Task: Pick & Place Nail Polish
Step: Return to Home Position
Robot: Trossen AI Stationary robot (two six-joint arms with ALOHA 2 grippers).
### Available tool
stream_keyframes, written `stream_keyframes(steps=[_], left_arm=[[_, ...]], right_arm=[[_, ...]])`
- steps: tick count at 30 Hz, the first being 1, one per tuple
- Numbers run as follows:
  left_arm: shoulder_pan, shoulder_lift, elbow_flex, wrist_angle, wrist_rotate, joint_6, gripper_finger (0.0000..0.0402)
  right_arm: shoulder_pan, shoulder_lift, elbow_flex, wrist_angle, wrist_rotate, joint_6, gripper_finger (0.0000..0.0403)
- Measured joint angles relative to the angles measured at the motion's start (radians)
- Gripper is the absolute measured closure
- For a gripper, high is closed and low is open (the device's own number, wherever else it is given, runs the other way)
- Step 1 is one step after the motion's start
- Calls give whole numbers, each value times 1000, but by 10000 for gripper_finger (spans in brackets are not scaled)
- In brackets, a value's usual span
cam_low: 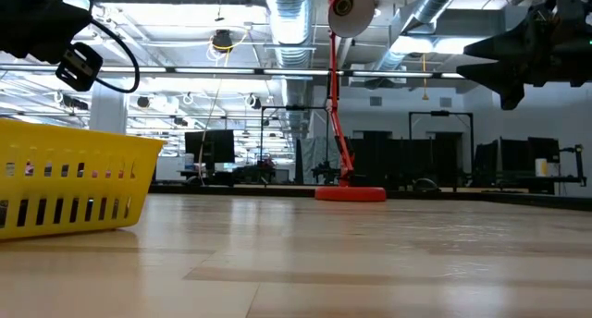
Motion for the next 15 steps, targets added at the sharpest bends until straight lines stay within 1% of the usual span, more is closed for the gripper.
stream_keyframes(steps=[15], left_arm=[[0, 0, 0, 0, 0, 0, 400]], right_arm=[[0, 0, 0, 0, 0, 0, 215]])
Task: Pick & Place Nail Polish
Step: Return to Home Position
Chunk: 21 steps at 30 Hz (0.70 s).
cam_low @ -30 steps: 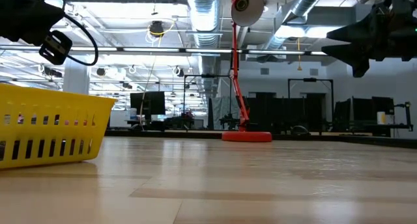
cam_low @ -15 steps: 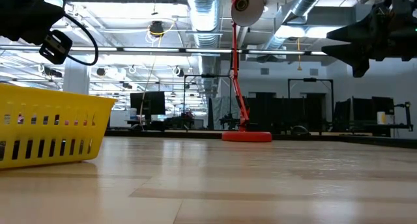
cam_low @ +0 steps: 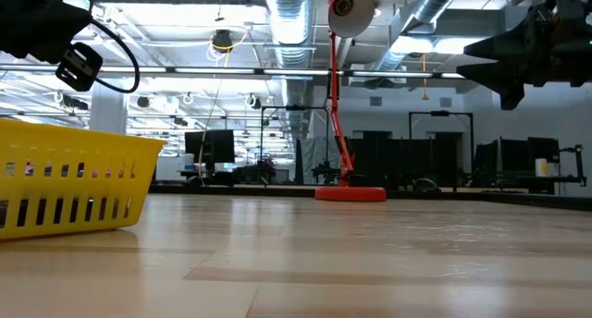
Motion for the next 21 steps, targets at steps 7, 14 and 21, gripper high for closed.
stream_keyframes(steps=[7, 14, 21], left_arm=[[0, 0, 0, 0, 0, 0, 400], [0, 0, 0, 5, 0, 0, 400], [0, 0, 0, 8, 0, 0, 400]], right_arm=[[0, 0, 0, 0, 0, 0, 211], [0, 0, 0, 0, 0, 0, 215], [0, 0, 0, 0, 0, 0, 213]])
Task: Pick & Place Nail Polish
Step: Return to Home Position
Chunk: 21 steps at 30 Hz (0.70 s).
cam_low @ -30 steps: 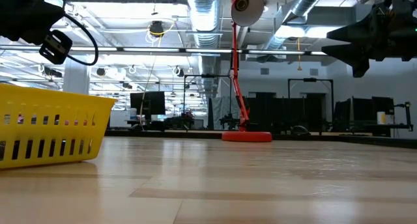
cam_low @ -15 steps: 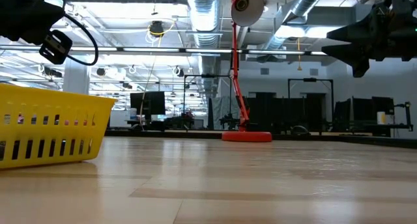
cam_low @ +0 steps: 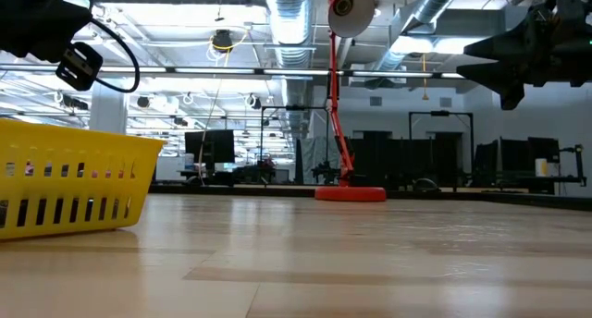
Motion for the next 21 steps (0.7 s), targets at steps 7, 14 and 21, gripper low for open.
stream_keyframes(steps=[7, 14, 21], left_arm=[[0, 0, 0, 5, 0, 0, 400], [0, 0, 0, 6, 0, 0, 400], [0, 0, 0, 7, 0, 0, 400]], right_arm=[[0, 0, 0, 0, 0, 0, 212], [0, 0, 0, 0, 0, 0, 215], [0, 0, 0, 0, 0, 0, 211]])
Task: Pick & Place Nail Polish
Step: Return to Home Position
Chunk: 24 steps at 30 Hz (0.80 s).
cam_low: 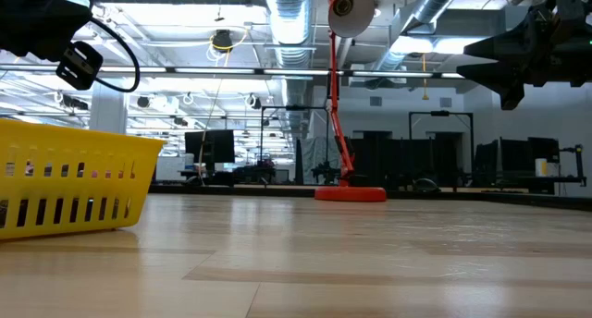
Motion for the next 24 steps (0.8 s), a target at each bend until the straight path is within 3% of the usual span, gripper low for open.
stream_keyframes(steps=[24], left_arm=[[0, 0, 0, 2, 0, 0, 400]], right_arm=[[0, 0, 0, 0, 0, 0, 214]])
